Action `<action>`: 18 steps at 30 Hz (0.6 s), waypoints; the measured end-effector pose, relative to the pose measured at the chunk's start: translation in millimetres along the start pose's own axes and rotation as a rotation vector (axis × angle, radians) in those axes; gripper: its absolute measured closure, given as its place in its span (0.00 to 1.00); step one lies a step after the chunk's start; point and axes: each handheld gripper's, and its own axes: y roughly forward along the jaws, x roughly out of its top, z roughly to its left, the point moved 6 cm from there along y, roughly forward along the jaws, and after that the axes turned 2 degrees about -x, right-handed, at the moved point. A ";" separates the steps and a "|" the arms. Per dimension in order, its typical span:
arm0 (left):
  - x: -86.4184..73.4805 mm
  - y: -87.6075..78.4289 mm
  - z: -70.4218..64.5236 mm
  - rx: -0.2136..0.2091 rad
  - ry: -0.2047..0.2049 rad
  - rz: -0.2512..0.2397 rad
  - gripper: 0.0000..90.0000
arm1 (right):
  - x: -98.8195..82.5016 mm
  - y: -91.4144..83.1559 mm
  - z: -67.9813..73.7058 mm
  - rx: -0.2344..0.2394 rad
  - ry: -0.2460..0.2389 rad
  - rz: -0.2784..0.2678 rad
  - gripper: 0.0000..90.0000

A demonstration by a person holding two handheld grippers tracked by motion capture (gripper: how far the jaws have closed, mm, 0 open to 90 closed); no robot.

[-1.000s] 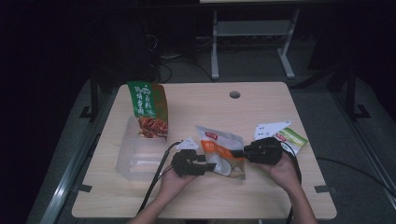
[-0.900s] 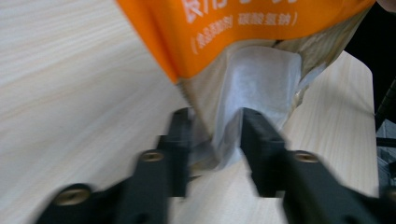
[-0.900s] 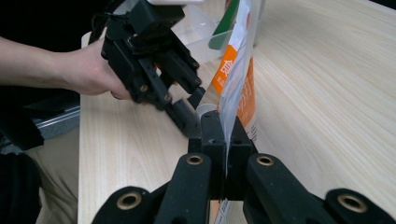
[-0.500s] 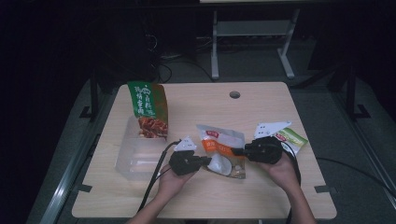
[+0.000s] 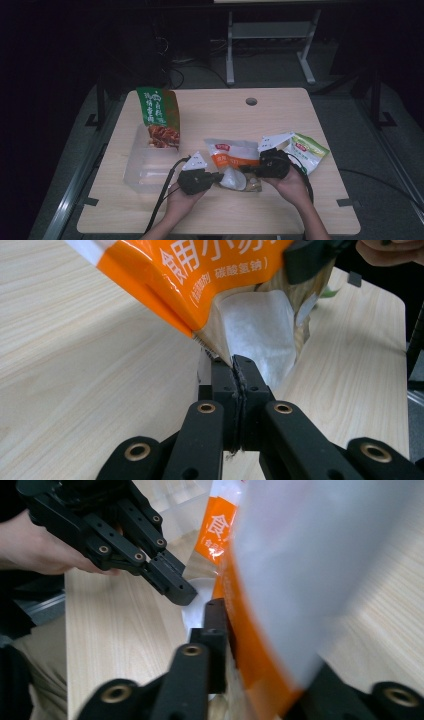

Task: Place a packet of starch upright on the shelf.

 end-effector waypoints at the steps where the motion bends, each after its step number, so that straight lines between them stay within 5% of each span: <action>1: 0.0 0.0 0.0 0.000 0.000 0.000 0.98 | 0.0 0.0 0.0 0.000 0.000 0.000 0.91; 7: -5.2 -5.0 -1.3 -0.009 0.014 0.032 0.89 | -0.7 0.7 3.2 0.000 -0.012 -0.004 0.99; 18: -14.9 -30.5 -8.9 -0.006 0.047 0.048 0.76 | 2.6 -2.0 6.9 0.004 -0.020 -0.030 1.00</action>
